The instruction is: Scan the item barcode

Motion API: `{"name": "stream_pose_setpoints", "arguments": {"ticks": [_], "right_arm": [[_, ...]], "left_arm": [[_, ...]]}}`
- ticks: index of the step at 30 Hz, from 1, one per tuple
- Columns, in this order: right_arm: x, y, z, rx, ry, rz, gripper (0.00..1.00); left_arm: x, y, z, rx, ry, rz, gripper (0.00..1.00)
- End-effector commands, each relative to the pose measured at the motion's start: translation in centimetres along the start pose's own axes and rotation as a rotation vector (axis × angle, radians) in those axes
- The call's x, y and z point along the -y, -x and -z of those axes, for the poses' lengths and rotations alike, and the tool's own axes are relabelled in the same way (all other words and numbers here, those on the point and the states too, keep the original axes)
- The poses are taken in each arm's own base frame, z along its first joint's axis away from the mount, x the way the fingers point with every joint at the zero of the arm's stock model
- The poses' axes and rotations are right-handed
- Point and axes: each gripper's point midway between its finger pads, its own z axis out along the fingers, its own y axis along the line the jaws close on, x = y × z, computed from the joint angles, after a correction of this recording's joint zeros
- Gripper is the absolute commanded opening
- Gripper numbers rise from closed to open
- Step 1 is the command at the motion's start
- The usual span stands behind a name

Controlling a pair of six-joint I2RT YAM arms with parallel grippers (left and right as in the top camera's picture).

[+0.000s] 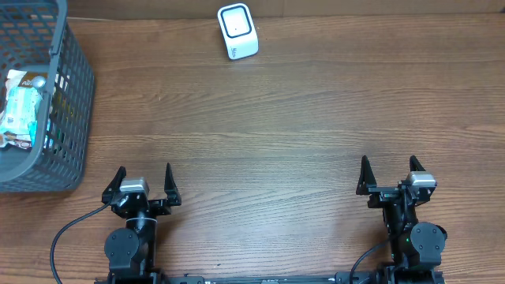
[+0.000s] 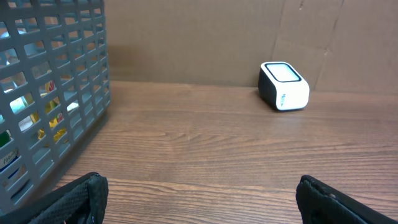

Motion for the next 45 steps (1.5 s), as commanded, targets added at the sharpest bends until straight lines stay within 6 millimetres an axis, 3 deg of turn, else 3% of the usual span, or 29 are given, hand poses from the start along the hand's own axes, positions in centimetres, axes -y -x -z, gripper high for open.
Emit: {"name": "stream_pose_setpoints", "arguments": {"ticks": [1,35,39,45], "right_arm": [[0.3,-0.2,0.0,0.005,-0.013,-0.004,1.0],[0.3,-0.2,0.0,0.005,-0.013,-0.004,1.0],[0.3,-0.2,0.0,0.005,-0.013,-0.004,1.0],[0.3,-0.2,0.0,0.005,-0.013,-0.004,1.0]], "left_arm": [[0.1,0.1,0.0,0.01,-0.001,-0.014,1.0],[0.1,0.5,0.1,0.024,-0.003,-0.013,0.99],[1.3,3.9,0.6,0.131,-0.068,-0.004,1.0],[3.5,12.5,3.7,0.343,-0.182,-0.024,1.0]]}}
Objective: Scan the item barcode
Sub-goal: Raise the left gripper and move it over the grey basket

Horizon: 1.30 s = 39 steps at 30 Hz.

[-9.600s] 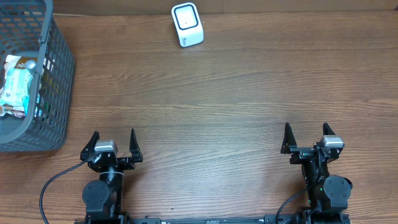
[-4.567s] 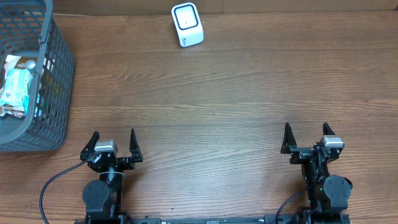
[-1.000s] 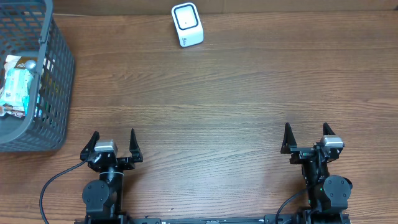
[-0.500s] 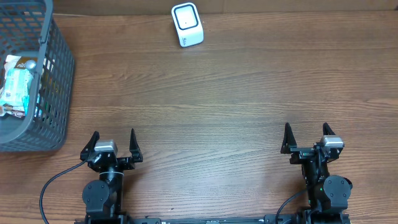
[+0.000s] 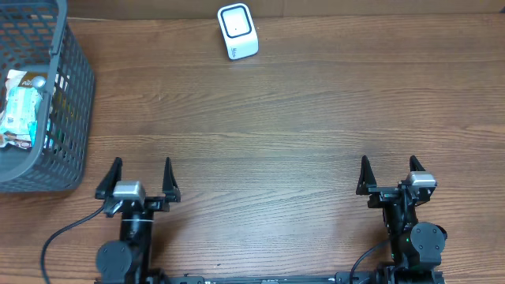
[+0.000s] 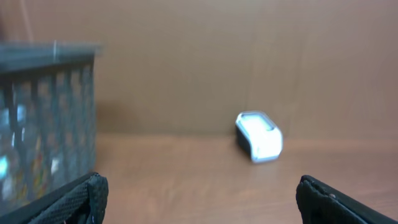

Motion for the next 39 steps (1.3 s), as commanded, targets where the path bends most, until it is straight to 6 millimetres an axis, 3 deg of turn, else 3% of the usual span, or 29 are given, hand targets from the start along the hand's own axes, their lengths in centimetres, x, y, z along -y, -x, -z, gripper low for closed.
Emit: {"name": "stream_pose_setpoints", "arguments": {"ticks": [1,9,12,16,20,26,29,30,33,37,39], "right_arm": [[0.3,-0.2,0.0,0.005,-0.013,-0.003,1.0],[0.3,-0.2,0.0,0.005,-0.014,-0.003,1.0],[0.3,-0.2,0.0,0.005,-0.013,-0.003,1.0],[0.3,-0.2,0.0,0.005,-0.014,-0.003,1.0],[0.3,-0.2,0.0,0.005,-0.014,-0.003,1.0],[0.3,-0.2,0.0,0.005,-0.013,-0.003,1.0],[0.3,-0.2,0.0,0.005,-0.014,-0.003,1.0],[0.3,-0.2,0.0,0.005,-0.013,-0.003,1.0],[0.3,-0.2,0.0,0.005,-0.013,-0.003,1.0],[0.3,-0.2,0.0,0.005,-0.013,-0.003,1.0],[0.3,-0.2,0.0,0.005,-0.013,-0.003,1.0]], "left_arm": [[2.1,7.2,1.4,0.159,-0.101,-0.023,1.0],[3.6,21.9,6.7,0.432,-0.137,-0.075,1.0],[4.4,26.1,7.5,0.43,-0.159,-0.107,1.0],[4.7,30.7,6.7,0.34,-0.161,-0.13,1.0],[4.4,33.4,3.8,0.119,-0.139,-0.19,1.0],[4.1,33.6,-0.3,-0.197,-0.154,-0.217,0.99],[4.1,33.2,-3.1,-0.264,-0.168,-0.206,1.0],[4.0,32.6,-4.9,-0.293,-0.173,-0.201,0.99],[3.7,30.7,-7.1,-0.359,-0.171,-0.194,1.0],[1.0,28.8,-9.4,-0.436,-0.033,-0.211,1.0],[-1.9,28.1,-10.6,-0.463,0.142,-0.18,1.0]]}}
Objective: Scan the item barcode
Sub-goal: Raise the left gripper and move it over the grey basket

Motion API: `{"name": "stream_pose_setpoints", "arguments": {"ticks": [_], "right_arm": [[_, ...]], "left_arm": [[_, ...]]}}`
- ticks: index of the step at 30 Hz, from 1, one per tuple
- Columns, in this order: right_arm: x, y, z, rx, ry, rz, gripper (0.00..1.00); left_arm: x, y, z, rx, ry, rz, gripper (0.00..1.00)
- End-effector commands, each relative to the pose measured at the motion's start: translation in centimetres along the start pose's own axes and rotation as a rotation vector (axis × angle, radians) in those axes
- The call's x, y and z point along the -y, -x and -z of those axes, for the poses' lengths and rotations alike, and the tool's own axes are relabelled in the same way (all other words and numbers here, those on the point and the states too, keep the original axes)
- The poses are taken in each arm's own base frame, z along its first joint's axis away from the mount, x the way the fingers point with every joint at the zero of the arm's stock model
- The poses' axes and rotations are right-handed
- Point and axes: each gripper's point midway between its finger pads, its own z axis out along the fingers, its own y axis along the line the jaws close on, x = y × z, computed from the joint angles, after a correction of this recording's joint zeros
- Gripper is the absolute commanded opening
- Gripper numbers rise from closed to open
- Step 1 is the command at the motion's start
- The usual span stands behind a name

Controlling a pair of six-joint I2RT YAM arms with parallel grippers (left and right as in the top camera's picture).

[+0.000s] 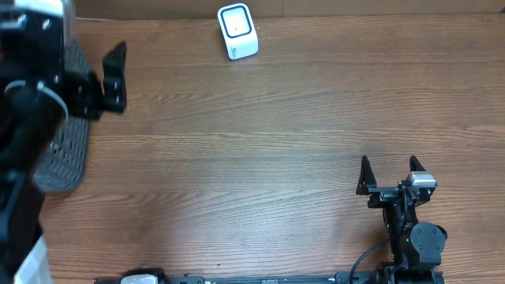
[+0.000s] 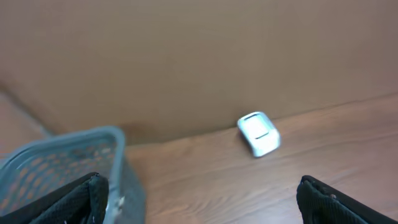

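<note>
The white barcode scanner (image 1: 237, 31) stands at the table's far edge, and it shows small in the left wrist view too, scanner (image 2: 258, 132). My left gripper (image 1: 114, 75) is raised high over the right rim of the grey basket (image 1: 59, 162), open and empty, fingers (image 2: 74, 202) wide apart. The left arm hides the items in the basket from overhead. In the wrist view the basket (image 2: 62, 162) is blurred, so its contents cannot be made out. My right gripper (image 1: 387, 177) rests open near the front right, holding nothing.
A brown cardboard wall (image 2: 186, 56) backs the wooden table (image 1: 276, 134). The basket fills the left edge of the table, with the raised left arm looming over it.
My left arm has risen from the front of the table and now hangs high over the basket's right side, still open. The wrist view now looks down on the basket. The right arm has not moved.
Both grippers rested open at the table's front edge, the packets showing in the basket. Then the left gripper stood slightly further left, its camera tilted up. Now it is high above the basket. The scanner and right arm stayed put.
</note>
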Motion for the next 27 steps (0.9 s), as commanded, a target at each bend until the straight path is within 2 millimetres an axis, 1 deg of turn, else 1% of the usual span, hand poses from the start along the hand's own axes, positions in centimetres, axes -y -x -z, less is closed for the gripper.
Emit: {"name": "stream_pose_setpoints", "arguments": {"ticks": [1,2,6,10,12,17,23,27], "right_arm": [[0.3,-0.2,0.0,0.005,-0.013,-0.004,1.0],[0.3,-0.2,0.0,0.005,-0.013,-0.004,1.0],[0.3,-0.2,0.0,0.005,-0.013,-0.004,1.0],[0.3,-0.2,0.0,0.005,-0.013,-0.004,1.0],[0.3,-0.2,0.0,0.005,-0.013,-0.004,1.0],[0.3,-0.2,0.0,0.005,-0.013,-0.004,1.0],[0.3,-0.2,0.0,0.005,-0.013,-0.004,1.0],[0.3,-0.2,0.0,0.005,-0.013,-0.004,1.0]], "left_arm": [[-4.6,-0.3,-0.4,-0.033,0.265,0.073,1.0],[-5.7,-0.6,-0.6,-0.045,0.328,0.092,1.0],[-8.8,-2.0,-1.3,-0.105,0.483,0.124,1.0],[-11.3,-4.0,-2.0,-0.167,0.553,0.213,0.99],[-12.2,-4.9,-2.5,-0.193,0.557,0.254,1.0],[-13.9,-7.0,-3.8,-0.24,0.489,0.35,0.99],[-17.1,-9.3,-4.2,-0.267,0.467,0.482,1.0],[-19.0,-10.8,-4.5,-0.286,0.473,0.536,1.0]]}}
